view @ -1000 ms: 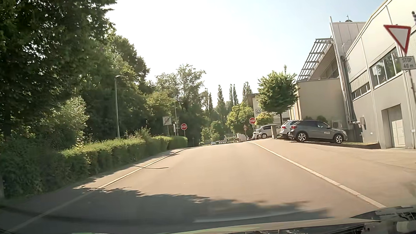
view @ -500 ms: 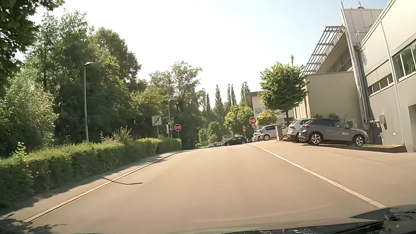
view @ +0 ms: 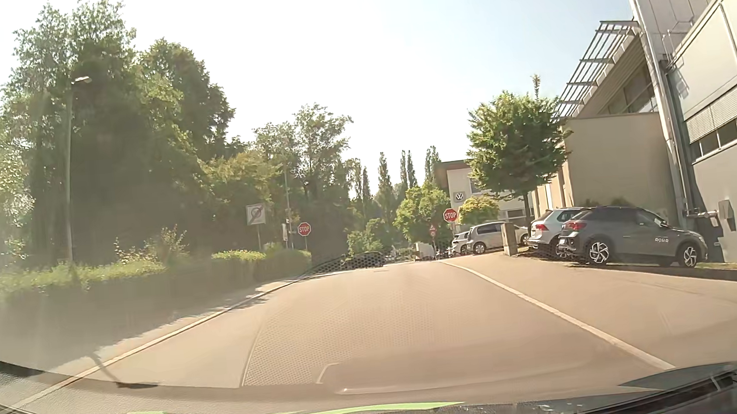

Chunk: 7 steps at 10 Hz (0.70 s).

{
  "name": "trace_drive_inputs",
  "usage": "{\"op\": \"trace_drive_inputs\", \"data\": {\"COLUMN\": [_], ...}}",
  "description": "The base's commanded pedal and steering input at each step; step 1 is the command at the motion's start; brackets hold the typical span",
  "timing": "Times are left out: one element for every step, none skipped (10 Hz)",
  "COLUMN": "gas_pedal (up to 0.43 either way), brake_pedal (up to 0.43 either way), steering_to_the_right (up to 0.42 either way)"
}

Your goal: Follow the waypoints while adhering to traffic rules and regulations

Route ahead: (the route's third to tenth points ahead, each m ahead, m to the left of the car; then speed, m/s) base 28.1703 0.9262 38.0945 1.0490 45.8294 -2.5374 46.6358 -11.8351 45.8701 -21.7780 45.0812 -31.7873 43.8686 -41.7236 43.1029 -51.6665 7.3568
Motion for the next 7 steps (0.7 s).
{"op": "trace_drive_inputs", "data": {"gas_pedal": [0.008,0.008,0.020,0.047,0.067,0.067,0.067], "brake_pedal": [0.000,0.000,0.000,0.000,0.000,0.000,0.000], "steering_to_the_right": [0.001,0.001,0.000,-0.001,-0.001,-0.001,-0.001]}}
